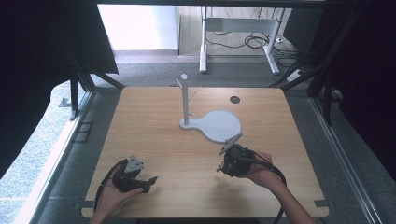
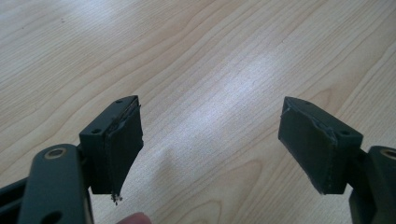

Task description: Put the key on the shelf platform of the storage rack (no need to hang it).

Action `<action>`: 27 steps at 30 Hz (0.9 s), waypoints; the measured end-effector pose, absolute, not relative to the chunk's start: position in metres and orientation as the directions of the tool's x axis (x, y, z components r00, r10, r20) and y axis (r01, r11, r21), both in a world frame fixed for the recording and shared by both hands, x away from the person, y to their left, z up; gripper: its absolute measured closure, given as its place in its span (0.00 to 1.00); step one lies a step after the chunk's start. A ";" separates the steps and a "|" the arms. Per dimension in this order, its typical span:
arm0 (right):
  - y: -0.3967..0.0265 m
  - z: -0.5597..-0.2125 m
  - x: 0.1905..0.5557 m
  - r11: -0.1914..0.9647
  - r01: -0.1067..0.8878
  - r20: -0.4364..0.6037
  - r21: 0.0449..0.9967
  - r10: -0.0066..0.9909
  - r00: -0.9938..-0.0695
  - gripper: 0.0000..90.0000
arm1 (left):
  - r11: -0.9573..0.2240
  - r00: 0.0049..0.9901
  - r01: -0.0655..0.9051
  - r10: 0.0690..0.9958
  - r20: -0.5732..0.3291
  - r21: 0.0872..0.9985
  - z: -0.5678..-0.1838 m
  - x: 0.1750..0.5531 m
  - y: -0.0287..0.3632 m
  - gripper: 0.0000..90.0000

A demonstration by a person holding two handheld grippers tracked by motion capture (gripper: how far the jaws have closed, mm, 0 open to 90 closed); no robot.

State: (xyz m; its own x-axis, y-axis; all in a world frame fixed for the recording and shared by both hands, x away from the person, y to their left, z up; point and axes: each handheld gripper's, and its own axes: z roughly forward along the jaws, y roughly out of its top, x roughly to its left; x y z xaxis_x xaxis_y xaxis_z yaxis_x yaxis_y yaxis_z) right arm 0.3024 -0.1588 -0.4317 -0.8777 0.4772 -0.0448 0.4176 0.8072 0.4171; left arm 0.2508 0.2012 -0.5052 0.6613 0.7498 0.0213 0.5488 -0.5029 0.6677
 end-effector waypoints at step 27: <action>-0.167 -0.420 0.317 0.790 0.440 -0.078 0.427 0.517 -0.852 0.75 | -0.505 0.663 0.551 0.749 0.019 0.664 -0.507 0.251 0.200 0.25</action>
State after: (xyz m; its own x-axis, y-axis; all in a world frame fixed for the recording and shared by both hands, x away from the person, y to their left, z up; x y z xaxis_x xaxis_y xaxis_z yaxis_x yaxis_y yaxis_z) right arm 0.3171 -0.1668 -0.4202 -0.8525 0.5169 -0.0780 0.4400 0.7902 0.4266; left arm 0.2513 0.1998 -0.5071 0.6626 0.7488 0.0193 0.5512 -0.5049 0.6643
